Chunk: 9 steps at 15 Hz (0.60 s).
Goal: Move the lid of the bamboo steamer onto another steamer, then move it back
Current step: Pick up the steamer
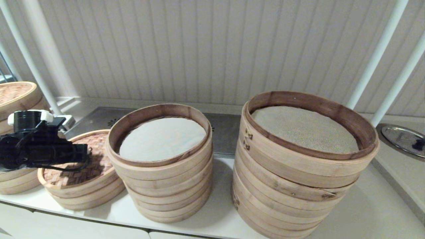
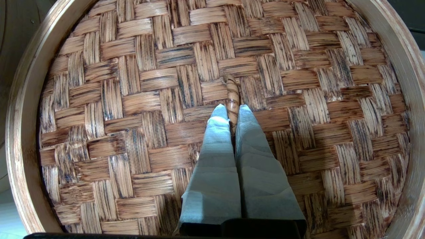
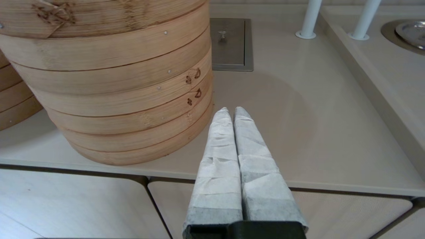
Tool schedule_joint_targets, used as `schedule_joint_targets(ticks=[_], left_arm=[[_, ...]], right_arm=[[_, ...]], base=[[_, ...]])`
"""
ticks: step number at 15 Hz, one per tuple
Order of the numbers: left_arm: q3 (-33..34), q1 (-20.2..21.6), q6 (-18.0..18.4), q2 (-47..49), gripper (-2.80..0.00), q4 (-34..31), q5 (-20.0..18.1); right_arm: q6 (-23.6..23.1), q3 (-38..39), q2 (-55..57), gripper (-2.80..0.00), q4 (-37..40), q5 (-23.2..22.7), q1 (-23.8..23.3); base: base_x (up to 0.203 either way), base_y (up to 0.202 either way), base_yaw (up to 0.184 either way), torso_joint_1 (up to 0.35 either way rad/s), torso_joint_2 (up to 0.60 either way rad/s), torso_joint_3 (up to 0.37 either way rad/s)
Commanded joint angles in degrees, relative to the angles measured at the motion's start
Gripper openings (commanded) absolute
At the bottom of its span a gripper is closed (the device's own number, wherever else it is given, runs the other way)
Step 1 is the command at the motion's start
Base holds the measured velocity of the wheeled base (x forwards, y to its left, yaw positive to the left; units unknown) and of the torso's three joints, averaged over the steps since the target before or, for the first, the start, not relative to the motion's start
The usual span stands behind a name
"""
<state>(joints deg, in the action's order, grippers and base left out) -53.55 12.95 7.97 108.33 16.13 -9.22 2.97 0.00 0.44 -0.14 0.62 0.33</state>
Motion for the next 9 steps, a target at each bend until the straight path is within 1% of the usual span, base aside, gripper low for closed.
schedule_joint_targets(ticks=[1, 9], left_arm=[[0.12, 0.06, 0.03, 0.31, -2.80, -0.04, -0.01], [-0.24, -0.03, -0.50, -0.82, -2.80, -0.04, -0.34]], right_arm=[[0.01, 0.09, 0.00, -2.80, -0.04, 0.00, 0.02], [0.01, 0.09, 0.00, -2.80, -0.04, 0.00, 0.02]], base=[[0.000, 0.000, 0.000, 0.000, 0.00, 0.000], [0.000, 0.000, 0.000, 0.000, 0.00, 0.000]])
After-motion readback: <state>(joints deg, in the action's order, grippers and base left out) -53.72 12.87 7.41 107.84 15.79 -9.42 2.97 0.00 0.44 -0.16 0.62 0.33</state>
